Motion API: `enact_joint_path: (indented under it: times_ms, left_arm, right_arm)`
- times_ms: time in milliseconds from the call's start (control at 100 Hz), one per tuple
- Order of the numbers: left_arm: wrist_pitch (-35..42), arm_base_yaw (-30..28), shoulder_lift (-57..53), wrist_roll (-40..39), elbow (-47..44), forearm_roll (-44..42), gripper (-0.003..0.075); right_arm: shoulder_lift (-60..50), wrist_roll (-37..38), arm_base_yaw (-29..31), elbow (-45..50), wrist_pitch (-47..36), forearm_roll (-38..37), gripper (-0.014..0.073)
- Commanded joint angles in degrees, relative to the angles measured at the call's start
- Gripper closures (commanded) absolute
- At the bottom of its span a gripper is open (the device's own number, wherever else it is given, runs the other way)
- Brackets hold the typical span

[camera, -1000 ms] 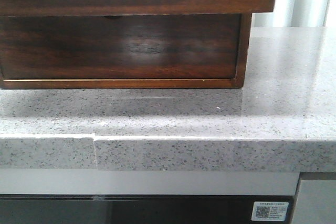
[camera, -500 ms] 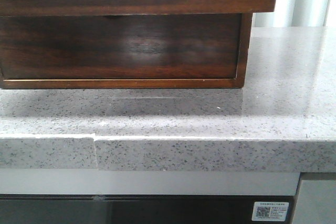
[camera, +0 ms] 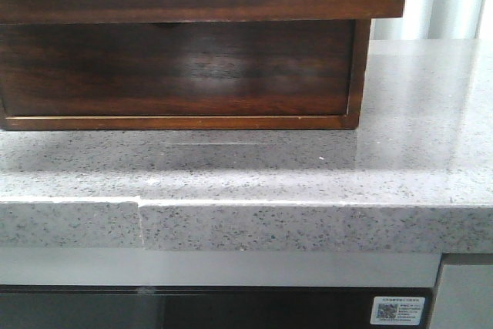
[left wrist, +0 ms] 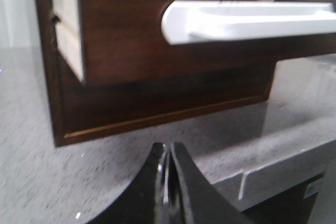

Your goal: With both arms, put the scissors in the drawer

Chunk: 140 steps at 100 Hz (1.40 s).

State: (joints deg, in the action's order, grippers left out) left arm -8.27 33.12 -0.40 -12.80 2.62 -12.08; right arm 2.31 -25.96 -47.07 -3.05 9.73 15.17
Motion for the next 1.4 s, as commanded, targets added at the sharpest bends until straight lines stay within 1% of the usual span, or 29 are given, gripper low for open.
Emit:
enact_joint_path:
  times_ms: [0, 30, 70, 140, 260, 380, 550, 600, 750, 1390]
  left_arm:
    - [6.4, -3.0, -1.5, 5.3, -0.3, 6.2, 0.0739]
    - [7.4, -4.7, -1.5, 8.1, -1.1, 9.2, 0.0739]
    - [8.3, -6.6, -1.5, 11.2, -1.8, 10.9, 0.0739]
    - [8.6, -10.5, -1.5, 13.6, -2.7, 13.0, 0.0739]
    - [8.6, -17.1, -1.5, 14.7, -4.0, 15.2, 0.0739]
    - [4.9, -23.9, -1.7, 14.7, -4.0, 15.7, 0.0739]
    - [2.1, -30.4, -1.7, 14.7, -4.1, 15.7, 0.0739]
    - [0.2, -31.0, -1.7, 14.7, -4.1, 15.4, 0.0739]
    - [-8.9, -31.2, -1.7, 14.7, -4.1, 14.2, 0.0739]
    - [-8.5, -31.2, -1.7, 14.7, -4.1, 14.4, 0.0739]
  right_arm:
    - [0.6, 0.1, 0.0, -1.5, -4.9, 0.4, 0.0655]
    - [0.6, 0.1, 0.0, -1.5, -4.9, 0.4, 0.0655]
    - [0.6, 0.1, 0.0, -1.5, -4.9, 0.4, 0.0655]
    - [0.6, 0.1, 0.0, -1.5, -4.9, 0.4, 0.0655]
    - [0.6, 0.1, 0.0, -1.5, -4.9, 0.4, 0.0655]
    - [0.6, 0.1, 0.0, -1.5, -4.9, 0.4, 0.0655]
    - [0.6, 0.1, 0.0, -1.5, -4.9, 0.4, 0.0655]
    - [0.6, 0.1, 0.0, -1.5, -4.9, 0.4, 0.0655]
    - [0.6, 0.1, 0.0, -1.5, -4.9, 0.4, 0.0655]
    - [0.6, 0.1, 0.0, -1.5, -4.9, 0.4, 0.0655]
